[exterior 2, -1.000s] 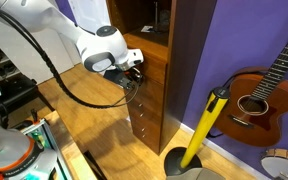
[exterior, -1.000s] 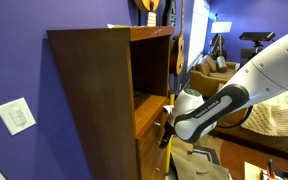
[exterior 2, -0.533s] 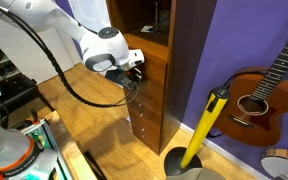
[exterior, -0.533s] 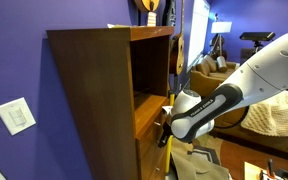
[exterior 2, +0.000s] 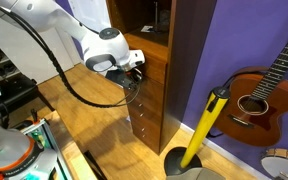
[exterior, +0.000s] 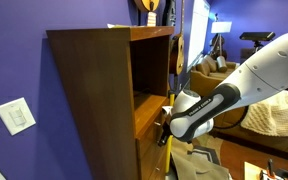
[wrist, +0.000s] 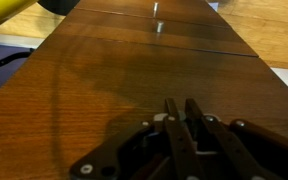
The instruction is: Open the second the drawer from the top on the cabinet
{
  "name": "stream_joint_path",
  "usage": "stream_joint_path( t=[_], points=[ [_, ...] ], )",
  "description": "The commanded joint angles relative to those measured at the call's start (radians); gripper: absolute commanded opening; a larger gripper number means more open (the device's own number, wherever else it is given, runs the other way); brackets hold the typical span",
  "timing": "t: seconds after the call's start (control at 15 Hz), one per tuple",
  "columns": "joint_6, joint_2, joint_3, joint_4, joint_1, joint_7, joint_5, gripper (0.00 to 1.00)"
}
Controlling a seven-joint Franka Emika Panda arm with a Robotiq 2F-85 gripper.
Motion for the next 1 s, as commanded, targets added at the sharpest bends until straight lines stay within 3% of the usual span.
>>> stream_joint_path(
  t=[0.0, 0.13, 0.27, 0.93],
  points=[
    [-0.048, -0.017, -0.032, -0.022, 0.012, 0.108, -0.101, 0.04],
    [-0.087, -0.040, -0.040, -0.035, 0.018, 0.189, -0.165, 0.04],
    [-0.141, -0.068, -0.003, -0.048, -0.015, 0.267, -0.224, 0.04],
    [-0.311, -0.214, -0.002, -0.163, -0.017, 0.441, -0.305, 0.04]
  ],
)
